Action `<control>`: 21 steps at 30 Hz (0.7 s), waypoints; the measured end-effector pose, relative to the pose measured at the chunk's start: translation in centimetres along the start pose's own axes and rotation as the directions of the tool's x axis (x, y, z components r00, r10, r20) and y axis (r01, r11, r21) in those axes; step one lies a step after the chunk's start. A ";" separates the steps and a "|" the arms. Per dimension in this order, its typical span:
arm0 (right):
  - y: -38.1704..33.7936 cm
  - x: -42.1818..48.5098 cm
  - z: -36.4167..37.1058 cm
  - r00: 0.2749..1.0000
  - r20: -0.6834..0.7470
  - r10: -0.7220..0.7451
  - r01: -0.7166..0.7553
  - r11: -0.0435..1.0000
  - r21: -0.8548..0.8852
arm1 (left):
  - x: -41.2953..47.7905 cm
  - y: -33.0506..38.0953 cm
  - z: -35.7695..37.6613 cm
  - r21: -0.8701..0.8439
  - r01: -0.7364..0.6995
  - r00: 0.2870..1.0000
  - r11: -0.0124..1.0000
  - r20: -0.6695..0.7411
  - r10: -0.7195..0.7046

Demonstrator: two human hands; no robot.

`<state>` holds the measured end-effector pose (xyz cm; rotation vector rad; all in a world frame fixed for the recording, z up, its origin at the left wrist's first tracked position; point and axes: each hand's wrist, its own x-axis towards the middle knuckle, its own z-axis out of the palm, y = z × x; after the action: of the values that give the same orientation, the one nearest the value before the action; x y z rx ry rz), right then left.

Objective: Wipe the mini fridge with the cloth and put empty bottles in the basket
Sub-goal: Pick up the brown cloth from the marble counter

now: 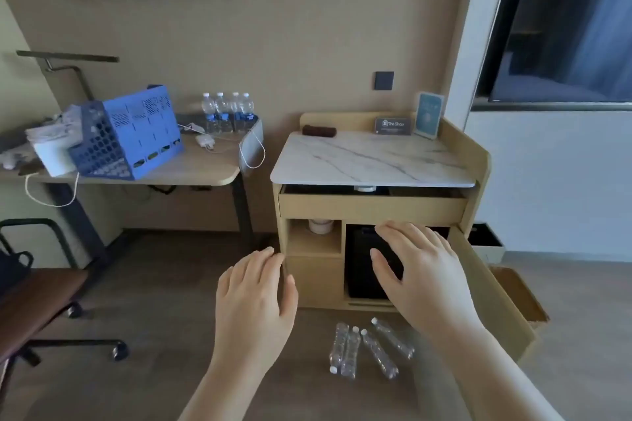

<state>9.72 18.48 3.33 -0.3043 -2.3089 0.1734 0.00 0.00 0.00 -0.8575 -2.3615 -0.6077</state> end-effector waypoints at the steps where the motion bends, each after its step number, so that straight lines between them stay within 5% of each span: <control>1: 0.9 0.7 1.0 1.000 -0.018 -0.002 0.002 1.000 0.018 | 0.9 -0.1 0.7 -0.006 -0.001 1.000 1.000 -0.016 0.001; 11: 9.0 8.9 9.3 1.000 0.028 0.006 -0.007 0.999 0.033 | 9.5 -2.2 9.1 0.006 0.143 0.989 0.990 -0.050 -0.142; 21: 7.7 16.2 23.6 0.989 0.146 0.001 -0.012 0.997 0.076 | 15.9 -12.4 17.2 -0.004 0.252 0.967 0.968 0.035 -0.252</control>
<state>-17.02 29.55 -3.19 -0.2685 -2.4393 0.2956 -24.56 8.12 -5.62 -0.5780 -2.5214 -0.7095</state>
